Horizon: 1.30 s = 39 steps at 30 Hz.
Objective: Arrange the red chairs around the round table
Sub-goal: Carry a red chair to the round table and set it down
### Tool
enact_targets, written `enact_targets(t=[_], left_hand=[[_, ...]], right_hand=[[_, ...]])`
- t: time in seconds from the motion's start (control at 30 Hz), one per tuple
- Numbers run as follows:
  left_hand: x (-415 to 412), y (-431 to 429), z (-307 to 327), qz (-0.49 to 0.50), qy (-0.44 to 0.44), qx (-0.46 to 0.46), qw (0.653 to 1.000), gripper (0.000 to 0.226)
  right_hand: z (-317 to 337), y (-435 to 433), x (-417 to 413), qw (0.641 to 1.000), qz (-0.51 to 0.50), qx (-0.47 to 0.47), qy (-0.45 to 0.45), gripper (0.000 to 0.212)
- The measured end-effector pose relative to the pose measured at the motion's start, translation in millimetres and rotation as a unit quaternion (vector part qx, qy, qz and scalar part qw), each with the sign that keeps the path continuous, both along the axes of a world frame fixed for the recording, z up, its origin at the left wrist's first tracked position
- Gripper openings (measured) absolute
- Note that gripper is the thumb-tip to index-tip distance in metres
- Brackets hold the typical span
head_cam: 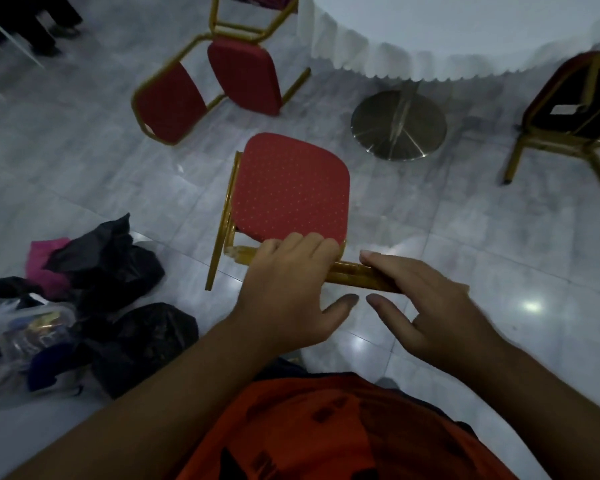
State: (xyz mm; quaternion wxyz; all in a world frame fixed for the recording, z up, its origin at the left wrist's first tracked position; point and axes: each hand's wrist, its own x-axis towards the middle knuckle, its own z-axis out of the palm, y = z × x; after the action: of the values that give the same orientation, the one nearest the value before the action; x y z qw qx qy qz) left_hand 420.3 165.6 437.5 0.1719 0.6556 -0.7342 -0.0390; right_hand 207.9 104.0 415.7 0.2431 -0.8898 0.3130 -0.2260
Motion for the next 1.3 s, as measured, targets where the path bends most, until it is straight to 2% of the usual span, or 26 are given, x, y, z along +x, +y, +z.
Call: enact_targets(t=[0.13, 0.27, 0.43, 0.57, 0.8, 0.97, 1.07, 1.17, 1.3], left_hand=[[19, -3, -6, -0.006, -0.041, -0.028, 0.999, 0.046], [48, 5, -13, -0.018, -0.043, -0.075, 0.996, 0.044], [96, 9, -20, -0.008, -0.067, -0.134, 0.989, 0.043], [122, 4, -30, 0.02, -0.046, -0.154, 0.987, 0.043], [140, -38, -45, 0.011, 0.026, -0.174, 0.984, 0.043], [149, -87, -54, -0.038, 0.05, -0.17, 0.983, 0.044], [143, -120, -55, -0.07, 0.054, -0.169, 0.982, 0.044], [126, -152, -56, -0.107, 0.055, -0.14, 0.983, 0.043], [100, -183, -62, -0.128, 0.088, -0.096, 0.983, 0.038]], right_hand=[[-9, -4, 12, 0.999, -0.031, 0.02, 0.018, 0.056], [-29, -2, 28, 0.995, -0.069, 0.053, 0.042, 0.042], [-28, -5, 70, 0.997, -0.052, 0.021, 0.047, 0.044], [-24, -17, 101, 0.998, -0.051, -0.015, 0.03, 0.033], [-17, -50, 119, 0.996, -0.078, -0.031, 0.04, 0.039], [-18, -73, 119, 0.991, -0.125, -0.02, 0.029, 0.043], [-20, -90, 111, 0.987, -0.158, -0.021, 0.016, 0.038], [-26, -107, 94, 0.982, -0.187, -0.038, 0.001, 0.031], [-34, -132, 70, 0.975, -0.213, -0.061, -0.003, 0.033]])
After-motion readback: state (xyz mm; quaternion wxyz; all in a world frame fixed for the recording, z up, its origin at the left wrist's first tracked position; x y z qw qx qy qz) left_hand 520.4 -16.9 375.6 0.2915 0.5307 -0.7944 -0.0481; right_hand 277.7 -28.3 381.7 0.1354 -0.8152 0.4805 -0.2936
